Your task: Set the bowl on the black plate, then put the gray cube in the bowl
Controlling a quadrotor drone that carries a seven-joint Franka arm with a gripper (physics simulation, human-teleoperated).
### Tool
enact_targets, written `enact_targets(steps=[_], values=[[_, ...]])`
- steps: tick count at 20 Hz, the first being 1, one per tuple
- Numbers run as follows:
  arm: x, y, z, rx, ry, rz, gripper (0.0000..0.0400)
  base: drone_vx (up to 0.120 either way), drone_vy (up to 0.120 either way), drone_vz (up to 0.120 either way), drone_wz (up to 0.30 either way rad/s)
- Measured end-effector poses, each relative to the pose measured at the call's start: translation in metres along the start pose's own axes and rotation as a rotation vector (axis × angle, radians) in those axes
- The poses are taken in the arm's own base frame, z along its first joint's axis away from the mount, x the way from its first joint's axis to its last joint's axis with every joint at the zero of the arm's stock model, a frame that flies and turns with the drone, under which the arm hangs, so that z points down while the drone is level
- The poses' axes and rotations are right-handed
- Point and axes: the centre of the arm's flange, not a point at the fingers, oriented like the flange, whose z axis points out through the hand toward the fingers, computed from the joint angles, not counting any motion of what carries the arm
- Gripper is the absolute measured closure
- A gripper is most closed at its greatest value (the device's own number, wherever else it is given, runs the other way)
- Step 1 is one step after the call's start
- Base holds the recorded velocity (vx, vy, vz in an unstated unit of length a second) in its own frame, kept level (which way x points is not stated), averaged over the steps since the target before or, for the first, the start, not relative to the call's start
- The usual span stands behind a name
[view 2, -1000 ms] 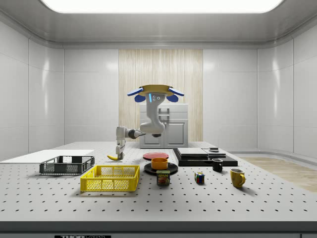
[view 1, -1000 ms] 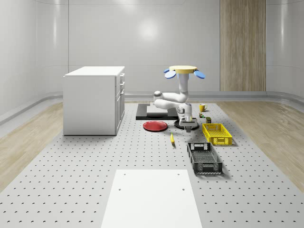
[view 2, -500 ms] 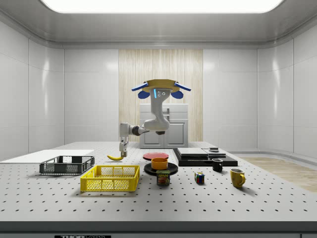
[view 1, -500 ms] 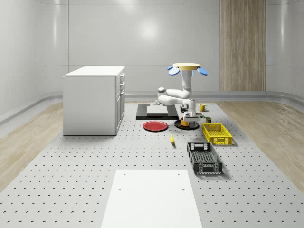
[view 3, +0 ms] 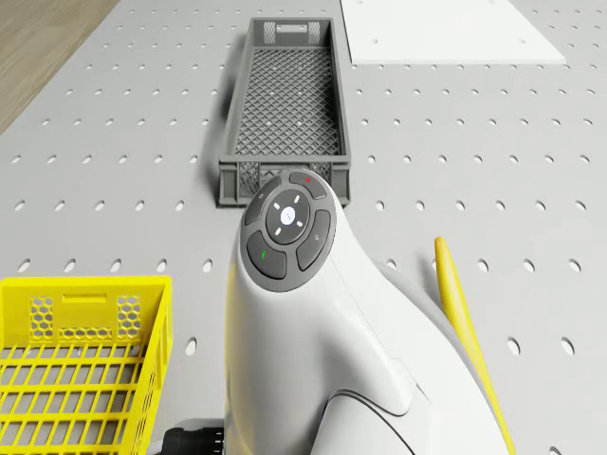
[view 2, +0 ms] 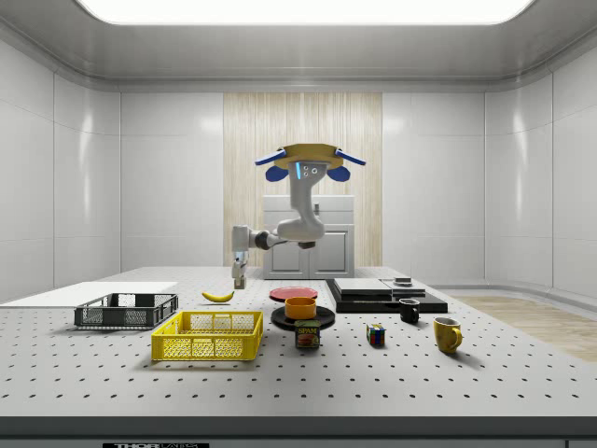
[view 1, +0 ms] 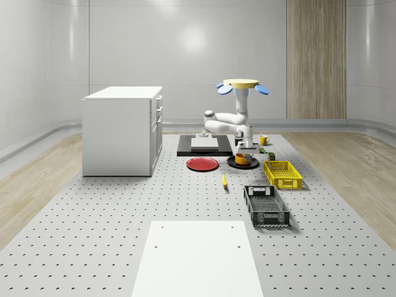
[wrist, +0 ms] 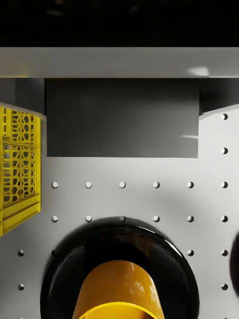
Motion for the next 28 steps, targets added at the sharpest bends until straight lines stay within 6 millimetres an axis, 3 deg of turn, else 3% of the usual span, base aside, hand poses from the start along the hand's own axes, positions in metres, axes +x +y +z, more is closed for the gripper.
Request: enact_targets(steps=[9, 12, 28], values=[[0.0, 0.0, 0.0, 0.0, 0.0, 0.0, 0.0147, -0.12, -0.004, 0.0, 0.0], [0.0, 0.0, 0.0, 0.0, 0.0, 0.0, 0.0147, -0.12, -0.107, 0.0, 0.0], [0.0, 0.0, 0.0, 0.0, 0.0, 0.0, 0.0147, -0.12, 0.0, -0.007, 0.0]])
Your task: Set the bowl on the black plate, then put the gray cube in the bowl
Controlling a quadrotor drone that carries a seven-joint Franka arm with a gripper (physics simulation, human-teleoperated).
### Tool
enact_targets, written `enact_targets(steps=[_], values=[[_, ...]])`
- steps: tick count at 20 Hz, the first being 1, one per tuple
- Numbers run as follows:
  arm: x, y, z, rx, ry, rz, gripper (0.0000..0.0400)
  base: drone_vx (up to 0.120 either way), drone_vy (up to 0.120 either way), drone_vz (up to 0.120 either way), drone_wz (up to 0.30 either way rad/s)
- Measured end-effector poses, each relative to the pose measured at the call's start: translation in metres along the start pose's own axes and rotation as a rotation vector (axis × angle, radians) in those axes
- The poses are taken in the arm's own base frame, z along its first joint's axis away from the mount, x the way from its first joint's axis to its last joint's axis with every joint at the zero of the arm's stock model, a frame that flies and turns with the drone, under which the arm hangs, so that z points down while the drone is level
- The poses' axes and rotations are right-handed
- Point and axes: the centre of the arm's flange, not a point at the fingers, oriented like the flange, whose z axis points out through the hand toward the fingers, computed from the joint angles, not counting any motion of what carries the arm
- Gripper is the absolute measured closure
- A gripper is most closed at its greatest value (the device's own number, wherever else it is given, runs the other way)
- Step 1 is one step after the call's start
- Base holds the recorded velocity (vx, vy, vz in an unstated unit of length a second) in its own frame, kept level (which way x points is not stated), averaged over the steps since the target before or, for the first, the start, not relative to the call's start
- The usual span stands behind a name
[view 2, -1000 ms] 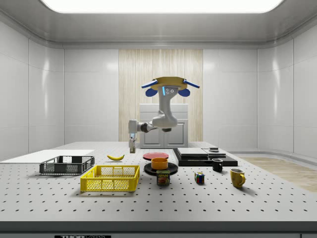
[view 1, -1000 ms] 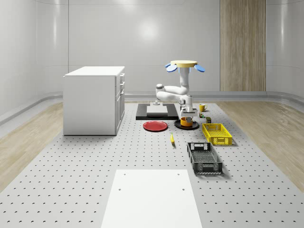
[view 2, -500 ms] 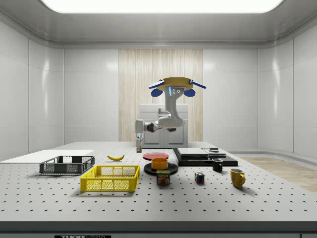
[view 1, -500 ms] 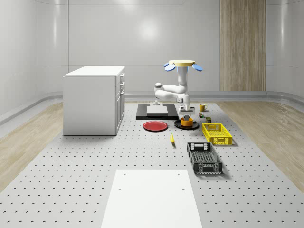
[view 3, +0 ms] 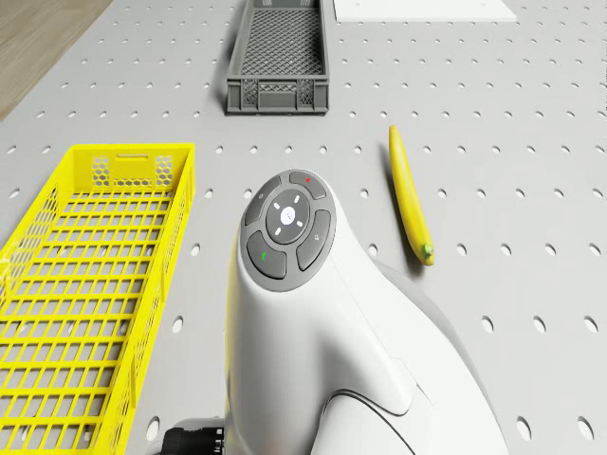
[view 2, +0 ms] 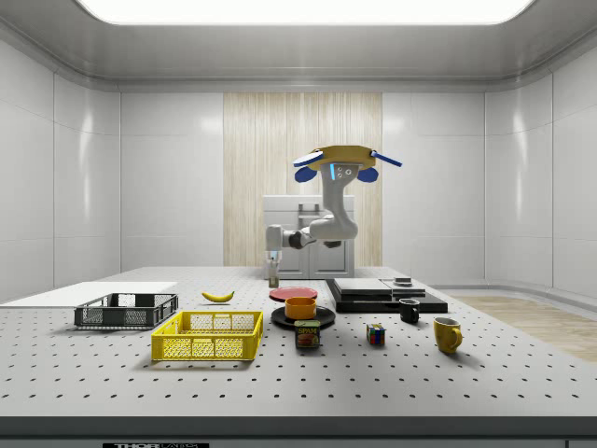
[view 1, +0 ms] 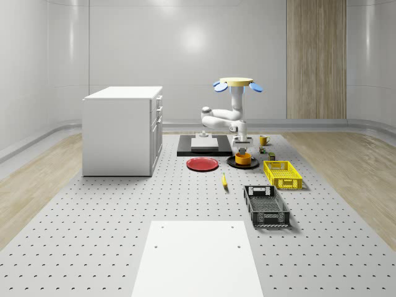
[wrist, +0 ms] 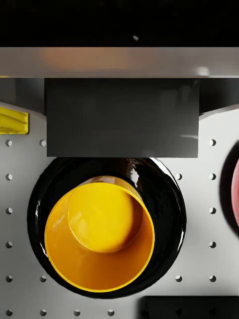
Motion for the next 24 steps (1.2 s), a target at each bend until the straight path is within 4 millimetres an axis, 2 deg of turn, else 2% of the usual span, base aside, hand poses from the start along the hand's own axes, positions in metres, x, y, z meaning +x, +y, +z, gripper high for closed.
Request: enact_targets(steps=[5, 8, 12, 18, 22, 24], values=[[0.0, 0.0, 0.0, 0.0, 0.0, 0.0, 0.0147, -0.12, 0.0, -0.112, 0.0], [0.0, 0.0, 0.0, 0.0, 0.0, 0.0, 0.0147, -0.12, 0.0, 0.0, 0.0], [0.0, 0.0, 0.0, 0.0, 0.0, 0.0, 0.0147, -0.12, 0.11, 0.0, 0.0], [0.0, 0.0, 0.0, 0.0, 0.0, 0.0, 0.0147, -0.12, 0.0, 0.0, 0.0], [0.0, 0.0, 0.0, 0.0, 0.0, 0.0, 0.0147, -0.12, 0.0, -0.12, 0.0], [0.0, 0.0, 0.0, 0.0, 0.0, 0.0, 0.0147, -0.08, 0.0, -0.02, 0.0]])
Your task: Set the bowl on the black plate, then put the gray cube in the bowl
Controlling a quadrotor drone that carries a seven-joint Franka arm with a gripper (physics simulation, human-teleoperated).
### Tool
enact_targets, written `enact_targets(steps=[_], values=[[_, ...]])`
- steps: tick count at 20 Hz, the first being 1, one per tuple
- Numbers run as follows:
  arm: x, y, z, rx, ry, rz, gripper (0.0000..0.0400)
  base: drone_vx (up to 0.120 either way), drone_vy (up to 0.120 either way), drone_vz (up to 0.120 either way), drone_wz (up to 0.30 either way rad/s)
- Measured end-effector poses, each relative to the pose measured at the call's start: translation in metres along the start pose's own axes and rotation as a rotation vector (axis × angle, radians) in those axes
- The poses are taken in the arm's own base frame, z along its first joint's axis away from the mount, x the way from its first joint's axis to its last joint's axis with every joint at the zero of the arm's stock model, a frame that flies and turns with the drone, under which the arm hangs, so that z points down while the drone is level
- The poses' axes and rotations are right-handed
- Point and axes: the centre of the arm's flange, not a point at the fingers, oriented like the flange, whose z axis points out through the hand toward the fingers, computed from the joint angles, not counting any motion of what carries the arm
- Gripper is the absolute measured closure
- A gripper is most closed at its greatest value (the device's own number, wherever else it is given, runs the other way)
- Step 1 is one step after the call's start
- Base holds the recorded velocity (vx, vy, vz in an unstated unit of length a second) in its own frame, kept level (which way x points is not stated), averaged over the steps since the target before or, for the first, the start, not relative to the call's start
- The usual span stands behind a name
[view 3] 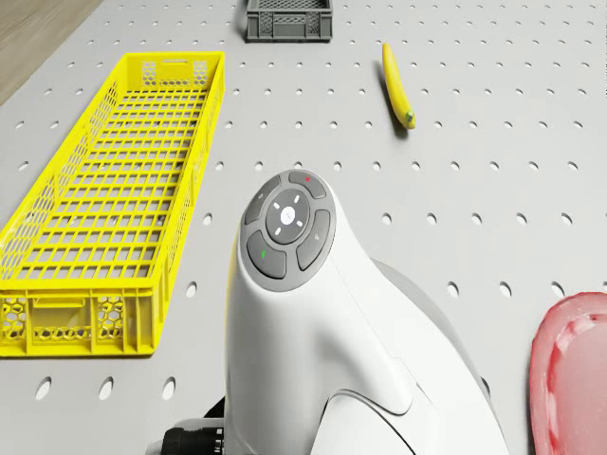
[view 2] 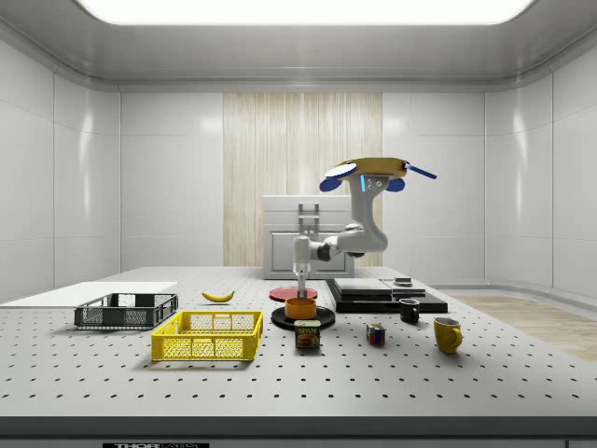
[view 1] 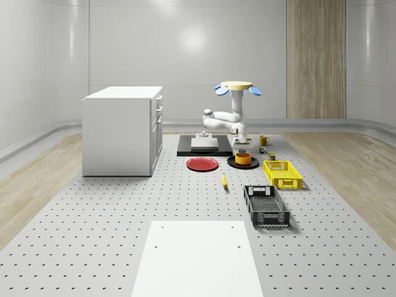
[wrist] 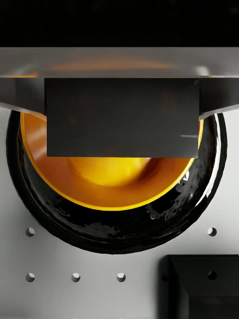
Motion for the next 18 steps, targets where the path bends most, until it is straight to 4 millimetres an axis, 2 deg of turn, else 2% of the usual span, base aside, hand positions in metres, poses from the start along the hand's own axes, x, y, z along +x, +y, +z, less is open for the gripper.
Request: enact_targets(steps=[18], values=[[-0.011, -0.011, 0.041, 0.0, 0.0, 0.0, 0.0147, 0.0, 0.0, 0.0, 0.0]])
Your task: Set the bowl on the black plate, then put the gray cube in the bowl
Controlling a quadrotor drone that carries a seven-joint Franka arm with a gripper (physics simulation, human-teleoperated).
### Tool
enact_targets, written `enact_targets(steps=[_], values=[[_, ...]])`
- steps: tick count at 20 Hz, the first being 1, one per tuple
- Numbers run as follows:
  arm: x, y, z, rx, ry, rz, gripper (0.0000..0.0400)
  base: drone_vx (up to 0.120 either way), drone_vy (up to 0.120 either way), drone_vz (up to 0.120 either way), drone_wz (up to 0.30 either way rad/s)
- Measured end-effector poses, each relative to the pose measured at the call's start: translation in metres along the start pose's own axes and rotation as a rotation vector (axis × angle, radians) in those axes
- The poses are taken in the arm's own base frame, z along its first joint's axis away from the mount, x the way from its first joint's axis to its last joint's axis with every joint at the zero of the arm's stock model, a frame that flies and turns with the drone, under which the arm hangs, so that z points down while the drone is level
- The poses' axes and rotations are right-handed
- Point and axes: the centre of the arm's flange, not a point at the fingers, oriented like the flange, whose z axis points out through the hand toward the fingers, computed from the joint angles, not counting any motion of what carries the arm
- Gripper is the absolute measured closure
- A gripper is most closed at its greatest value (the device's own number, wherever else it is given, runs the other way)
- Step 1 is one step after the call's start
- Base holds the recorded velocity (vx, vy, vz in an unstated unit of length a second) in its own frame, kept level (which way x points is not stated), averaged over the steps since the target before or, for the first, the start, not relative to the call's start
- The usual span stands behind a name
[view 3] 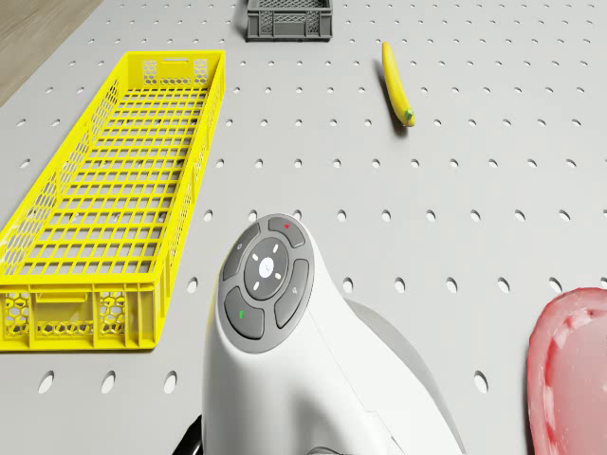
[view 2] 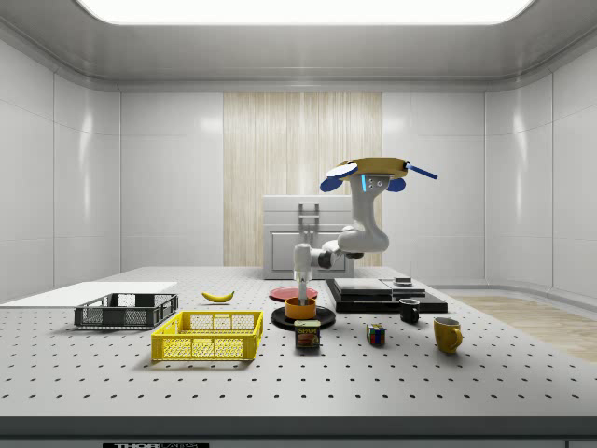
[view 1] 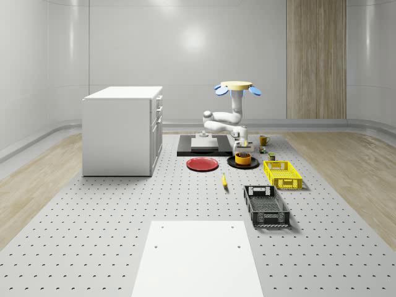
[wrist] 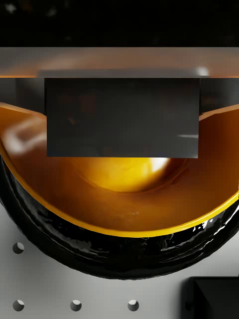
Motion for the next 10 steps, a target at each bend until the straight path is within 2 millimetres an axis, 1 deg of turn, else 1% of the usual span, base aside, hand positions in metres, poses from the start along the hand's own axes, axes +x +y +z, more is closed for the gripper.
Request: enact_targets(steps=[6, 8, 10], values=[[-0.001, -0.001, 0.017, 0.0, 0.0, 0.0, 0.0147, 0.0, 0.0, 0.0, 0.0], [-0.001, -0.001, 0.02, 0.0, 0.0, 0.0, 0.0097, 0.0, 0.0, 0.0, 0.0], [-0.001, -0.001, 0.019, 0.0, 0.0, 0.0, 0.0059, 0.0, 0.0, 0.0, 0.0]])
